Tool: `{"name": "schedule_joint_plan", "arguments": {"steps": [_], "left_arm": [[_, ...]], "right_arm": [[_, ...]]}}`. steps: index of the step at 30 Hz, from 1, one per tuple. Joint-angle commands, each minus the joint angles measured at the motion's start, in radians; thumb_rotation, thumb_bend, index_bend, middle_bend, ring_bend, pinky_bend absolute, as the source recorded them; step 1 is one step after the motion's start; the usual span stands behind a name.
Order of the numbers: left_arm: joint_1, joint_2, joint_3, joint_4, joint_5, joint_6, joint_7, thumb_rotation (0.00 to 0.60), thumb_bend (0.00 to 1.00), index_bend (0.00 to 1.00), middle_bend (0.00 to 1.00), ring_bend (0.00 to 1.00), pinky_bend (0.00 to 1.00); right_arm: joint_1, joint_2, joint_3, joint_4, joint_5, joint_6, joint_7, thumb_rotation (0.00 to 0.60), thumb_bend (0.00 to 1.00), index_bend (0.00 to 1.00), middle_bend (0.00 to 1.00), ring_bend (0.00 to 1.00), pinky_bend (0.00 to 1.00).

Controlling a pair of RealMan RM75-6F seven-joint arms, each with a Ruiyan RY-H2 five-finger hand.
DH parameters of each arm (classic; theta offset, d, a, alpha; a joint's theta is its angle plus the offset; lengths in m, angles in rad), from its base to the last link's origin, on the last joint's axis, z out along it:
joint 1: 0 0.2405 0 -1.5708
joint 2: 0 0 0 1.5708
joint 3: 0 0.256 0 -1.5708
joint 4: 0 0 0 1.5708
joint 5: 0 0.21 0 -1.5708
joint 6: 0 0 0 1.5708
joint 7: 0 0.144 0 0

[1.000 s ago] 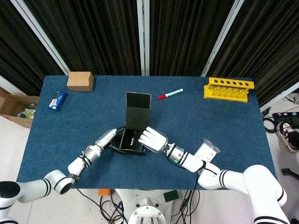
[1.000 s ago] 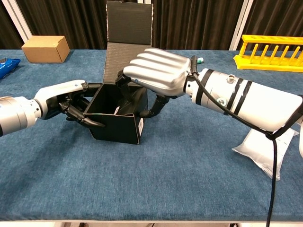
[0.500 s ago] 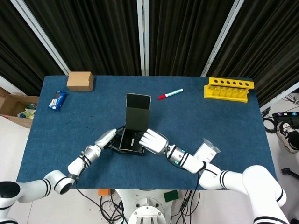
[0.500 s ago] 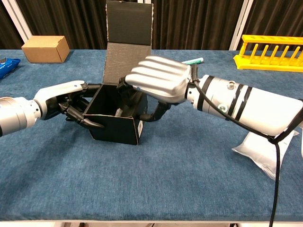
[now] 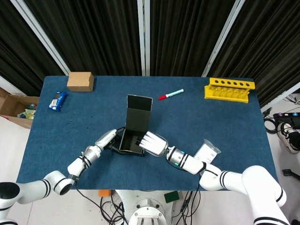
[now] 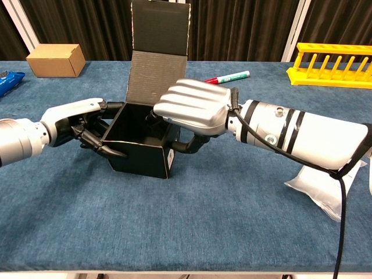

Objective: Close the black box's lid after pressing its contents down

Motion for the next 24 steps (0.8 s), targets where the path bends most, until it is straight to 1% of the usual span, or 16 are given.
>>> {"name": "schedule_joint_plan", "arguments": {"steps": [1, 2, 4, 7, 13, 18, 21, 24], "left_arm": [[0.001, 0.001, 0.001, -0.002, 0.003, 0.004, 0.000, 0.600, 0.00, 0.47, 0.45, 0.76, 0.93], [0.001, 0.002, 0.002, -0.003, 0.004, 0.005, 0.001, 0.600, 0.00, 0.47, 0.45, 0.76, 0.93], [0.001, 0.004, 0.004, -0.006, 0.006, 0.006, 0.002, 0.600, 0.00, 0.47, 0.45, 0.76, 0.93], [0.001, 0.006, 0.005, -0.011, 0.009, 0.009, 0.006, 0.600, 0.00, 0.47, 0.45, 0.76, 0.93], [0.000, 0.008, 0.007, -0.018, 0.010, 0.008, 0.012, 0.600, 0.00, 0.47, 0.45, 0.76, 0.93], [-0.002, 0.011, 0.006, -0.021, 0.008, 0.005, 0.011, 0.600, 0.00, 0.47, 0.45, 0.76, 0.93], [-0.001, 0.012, 0.005, -0.020, 0.003, 0.002, 0.004, 0.600, 0.00, 0.47, 0.45, 0.76, 0.93], [0.000, 0.014, 0.008, -0.018, 0.005, 0.000, -0.001, 0.600, 0.00, 0.47, 0.45, 0.76, 0.93]], "right_arm": [[0.012, 0.010, 0.003, -0.015, 0.006, -0.026, -0.019, 0.600, 0.69, 0.69, 0.55, 0.88, 1.00], [0.017, 0.013, 0.005, -0.022, 0.009, -0.036, -0.027, 0.600, 0.74, 0.69, 0.55, 0.88, 1.00], [0.029, 0.024, 0.012, -0.038, 0.016, -0.061, -0.048, 0.600, 0.79, 0.69, 0.56, 0.88, 1.00], [0.044, 0.041, 0.026, -0.070, 0.033, -0.096, -0.075, 0.600, 0.81, 0.70, 0.56, 0.88, 1.00], [0.067, 0.059, 0.054, -0.114, 0.061, -0.135, -0.113, 0.600, 0.81, 0.70, 0.56, 0.88, 1.00], [0.095, 0.083, 0.063, -0.146, 0.088, -0.201, -0.133, 0.600, 0.81, 0.70, 0.56, 0.88, 1.00], [0.104, 0.103, 0.060, -0.170, 0.104, -0.238, -0.149, 0.600, 0.85, 0.70, 0.56, 0.87, 1.00], [0.110, 0.123, 0.056, -0.196, 0.126, -0.272, -0.155, 0.600, 0.91, 0.72, 0.58, 0.87, 1.00]]}}
